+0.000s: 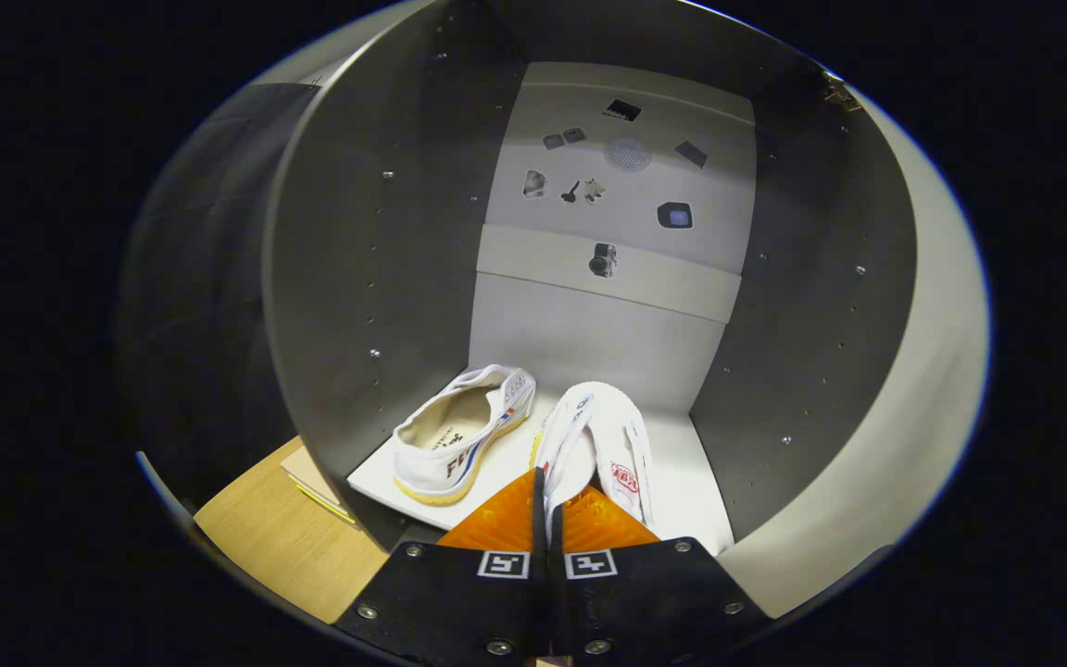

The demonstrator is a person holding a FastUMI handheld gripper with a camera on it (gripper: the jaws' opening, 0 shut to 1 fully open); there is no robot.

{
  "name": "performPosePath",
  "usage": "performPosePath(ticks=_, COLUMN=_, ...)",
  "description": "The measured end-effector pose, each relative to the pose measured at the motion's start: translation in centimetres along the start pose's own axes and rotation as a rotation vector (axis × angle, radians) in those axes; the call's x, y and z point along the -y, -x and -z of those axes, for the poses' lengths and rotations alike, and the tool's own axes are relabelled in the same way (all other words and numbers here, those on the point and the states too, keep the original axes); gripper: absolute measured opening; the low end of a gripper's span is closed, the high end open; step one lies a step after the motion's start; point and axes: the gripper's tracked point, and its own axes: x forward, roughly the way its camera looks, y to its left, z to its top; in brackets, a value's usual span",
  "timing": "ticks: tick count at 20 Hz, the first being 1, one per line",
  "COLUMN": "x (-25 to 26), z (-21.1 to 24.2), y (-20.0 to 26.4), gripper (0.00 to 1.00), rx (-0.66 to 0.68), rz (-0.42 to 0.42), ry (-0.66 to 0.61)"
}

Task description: Open the shoe cabinet door, grab the shoes and put them into the shoe cabinet, then close the shoe cabinet door.

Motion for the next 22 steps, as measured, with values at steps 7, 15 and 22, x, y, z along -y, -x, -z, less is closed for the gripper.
performPosePath(ticks=7, x=2.1, z=0.0, y=-8.4, gripper=0.00, rx=-0.074, rz=0.005, ry=0.018)
performPosePath(ticks=15, x=2.3, z=1.4, y=-10.3, gripper=0.04, rx=-0.132, rz=0.014, ry=-0.010)
performPosePath(ticks=22, x=2.0, z=1.7, y=-9.0, gripper=0.09, rx=-0.138, rz=0.055, ry=-0.020)
